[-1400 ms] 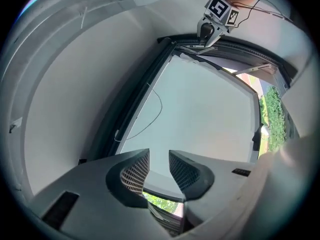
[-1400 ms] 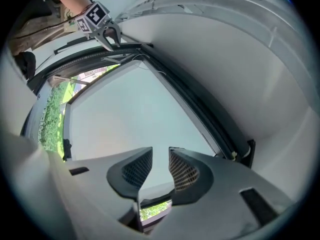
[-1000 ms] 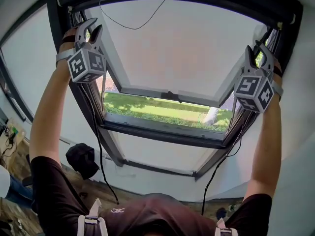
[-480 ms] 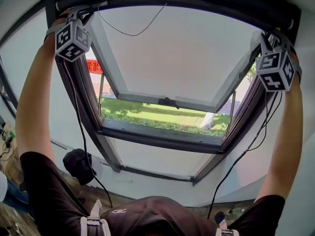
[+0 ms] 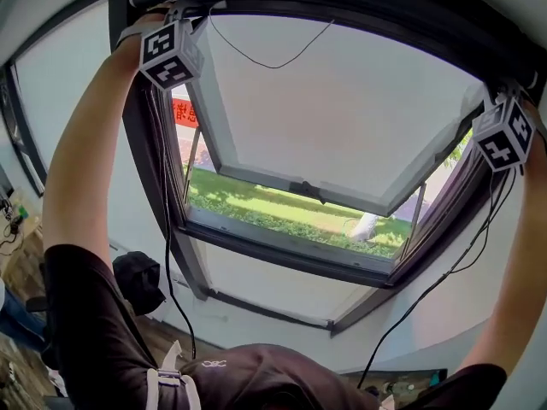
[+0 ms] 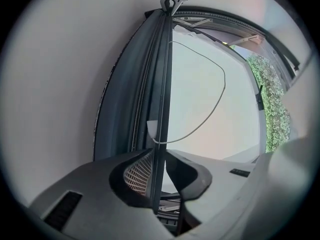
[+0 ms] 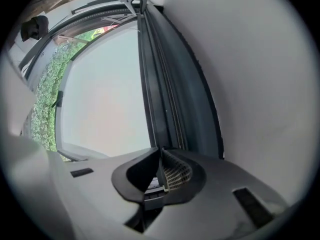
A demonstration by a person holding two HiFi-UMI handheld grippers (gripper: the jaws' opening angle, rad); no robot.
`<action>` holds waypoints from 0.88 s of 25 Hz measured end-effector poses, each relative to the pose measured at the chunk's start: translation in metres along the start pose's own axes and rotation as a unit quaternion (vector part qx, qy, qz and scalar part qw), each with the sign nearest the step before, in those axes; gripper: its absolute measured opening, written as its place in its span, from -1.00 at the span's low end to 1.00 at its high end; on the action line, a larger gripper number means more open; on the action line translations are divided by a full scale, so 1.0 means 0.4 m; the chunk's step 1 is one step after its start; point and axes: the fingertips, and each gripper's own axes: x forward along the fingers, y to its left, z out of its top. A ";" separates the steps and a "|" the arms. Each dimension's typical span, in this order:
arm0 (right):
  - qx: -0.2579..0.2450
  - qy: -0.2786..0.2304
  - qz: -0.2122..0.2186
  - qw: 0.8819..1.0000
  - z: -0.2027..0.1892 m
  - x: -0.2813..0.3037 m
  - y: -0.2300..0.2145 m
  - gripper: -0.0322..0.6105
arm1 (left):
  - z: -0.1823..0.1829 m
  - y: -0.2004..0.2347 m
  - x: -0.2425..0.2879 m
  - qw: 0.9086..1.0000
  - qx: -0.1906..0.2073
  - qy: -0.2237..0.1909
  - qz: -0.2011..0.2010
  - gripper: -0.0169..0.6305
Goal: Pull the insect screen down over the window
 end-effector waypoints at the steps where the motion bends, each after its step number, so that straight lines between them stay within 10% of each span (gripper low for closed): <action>1: -0.009 0.004 0.003 1.000 0.001 0.003 0.003 -0.84 | 0.002 -0.003 0.005 1.000 0.004 -0.001 -0.006 -0.67; 10: -0.001 -0.018 0.070 0.997 0.013 0.012 0.008 -0.85 | 0.001 -0.002 0.000 0.995 -0.034 -0.012 -0.089 -0.82; 18: -0.120 0.003 0.087 0.989 0.016 0.018 0.024 -0.82 | 0.005 -0.012 0.003 0.990 0.045 0.033 -0.132 -0.87; 22: -0.081 0.001 0.114 0.990 0.010 0.020 0.026 -0.83 | 0.005 -0.011 0.000 0.991 0.034 0.025 -0.126 -0.87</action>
